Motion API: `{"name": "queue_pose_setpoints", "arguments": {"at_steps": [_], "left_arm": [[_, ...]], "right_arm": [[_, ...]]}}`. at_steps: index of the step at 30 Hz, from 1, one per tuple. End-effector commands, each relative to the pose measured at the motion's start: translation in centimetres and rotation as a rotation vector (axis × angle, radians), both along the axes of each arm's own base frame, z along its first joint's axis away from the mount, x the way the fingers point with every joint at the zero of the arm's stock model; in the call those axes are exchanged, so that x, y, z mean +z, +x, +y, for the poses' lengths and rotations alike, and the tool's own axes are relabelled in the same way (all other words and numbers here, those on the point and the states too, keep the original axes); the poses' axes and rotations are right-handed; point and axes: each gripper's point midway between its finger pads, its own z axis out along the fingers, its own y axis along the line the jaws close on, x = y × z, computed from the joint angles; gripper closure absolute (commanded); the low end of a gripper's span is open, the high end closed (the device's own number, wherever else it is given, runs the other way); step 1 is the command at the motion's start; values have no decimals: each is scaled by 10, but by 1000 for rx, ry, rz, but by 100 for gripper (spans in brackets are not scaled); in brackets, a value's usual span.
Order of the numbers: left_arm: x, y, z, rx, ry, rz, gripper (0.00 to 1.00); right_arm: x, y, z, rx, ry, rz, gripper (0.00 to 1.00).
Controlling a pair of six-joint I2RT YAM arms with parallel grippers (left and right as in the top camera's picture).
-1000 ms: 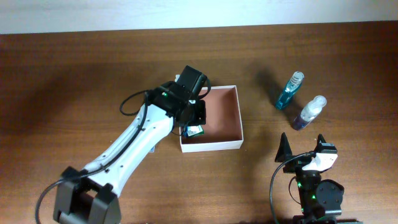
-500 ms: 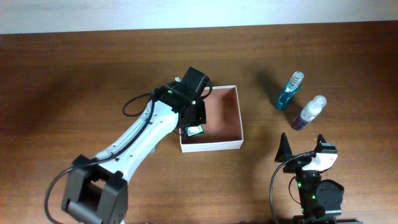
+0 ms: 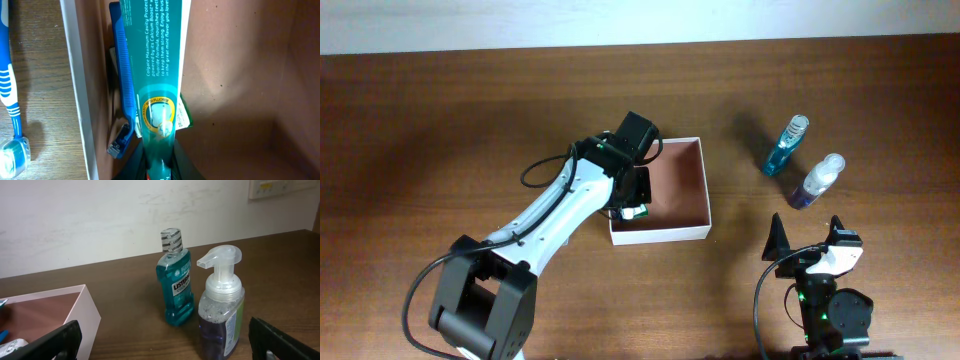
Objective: Pack container
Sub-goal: 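Lift the toothpaste tube and carry it into the pink box, then release the toothpaste tube inside the box and raise the left gripper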
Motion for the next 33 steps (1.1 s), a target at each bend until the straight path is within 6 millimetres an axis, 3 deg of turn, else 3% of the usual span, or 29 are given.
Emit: {"name": "queue_pose_setpoints", "arguments": {"at_steps": [1, 3, 23, 33], "left_arm": [[-5, -1, 1, 8, 12, 3, 97], [-7, -2, 1, 8, 14, 5, 93], [-33, -1, 7, 14, 70, 33, 90], [-33, -1, 7, 13, 71, 34, 70]], "right_arm": [[-3, 0, -2, -10, 7, 5, 2], [-3, 0, -2, -10, 7, 5, 2], [-3, 0, -2, -10, 7, 5, 2], [-3, 0, -2, -10, 7, 5, 2]]}}
